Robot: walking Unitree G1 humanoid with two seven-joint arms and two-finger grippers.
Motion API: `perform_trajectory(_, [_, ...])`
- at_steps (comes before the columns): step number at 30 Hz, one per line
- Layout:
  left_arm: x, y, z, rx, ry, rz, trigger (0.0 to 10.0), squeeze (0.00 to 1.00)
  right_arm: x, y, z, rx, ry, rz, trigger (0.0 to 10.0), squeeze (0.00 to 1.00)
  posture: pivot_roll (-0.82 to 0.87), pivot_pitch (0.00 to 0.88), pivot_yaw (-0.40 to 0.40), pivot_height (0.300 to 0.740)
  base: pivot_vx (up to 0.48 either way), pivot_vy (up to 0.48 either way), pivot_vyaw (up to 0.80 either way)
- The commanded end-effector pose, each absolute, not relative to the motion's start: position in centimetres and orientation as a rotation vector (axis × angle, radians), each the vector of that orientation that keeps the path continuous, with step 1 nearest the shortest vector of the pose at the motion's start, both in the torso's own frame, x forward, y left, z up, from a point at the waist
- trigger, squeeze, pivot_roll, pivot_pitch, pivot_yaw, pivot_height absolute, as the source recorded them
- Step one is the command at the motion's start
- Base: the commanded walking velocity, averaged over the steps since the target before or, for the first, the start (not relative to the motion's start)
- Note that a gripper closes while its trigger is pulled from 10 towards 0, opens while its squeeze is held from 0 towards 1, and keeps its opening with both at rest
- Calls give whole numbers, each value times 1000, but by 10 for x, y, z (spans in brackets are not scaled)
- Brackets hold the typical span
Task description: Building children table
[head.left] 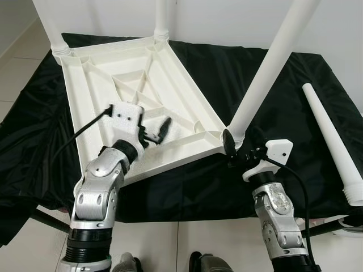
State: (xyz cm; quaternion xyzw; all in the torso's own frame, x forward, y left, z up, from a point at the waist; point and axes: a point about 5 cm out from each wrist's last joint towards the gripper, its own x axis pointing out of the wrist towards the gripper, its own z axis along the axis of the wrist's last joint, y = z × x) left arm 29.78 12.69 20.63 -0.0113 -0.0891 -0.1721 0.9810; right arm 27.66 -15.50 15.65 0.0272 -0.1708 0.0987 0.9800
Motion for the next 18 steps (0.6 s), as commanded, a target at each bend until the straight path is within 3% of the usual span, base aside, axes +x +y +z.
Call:
perform_trajectory(1, [295, 128, 207, -19, -199, -325, 10000, 0, 277, -156, 153, 47, -322, 207, 10000, 0, -45, 93, -27, 740, 0, 0, 0])
perform_trajectory(12, [284, 111, 188, 142, -203, -396, 10000, 0, 280, -156, 153, 21, -332, 221, 10000, 0, -46, 77, -33, 740, 0, 0, 0])
perform_trajectory(18, [277, 104, 180, 138, -201, -452, 10000, 0, 281, -156, 153, 18, -331, 225, 10000, 0, -47, 71, -36, 740, 0, 0, 0])
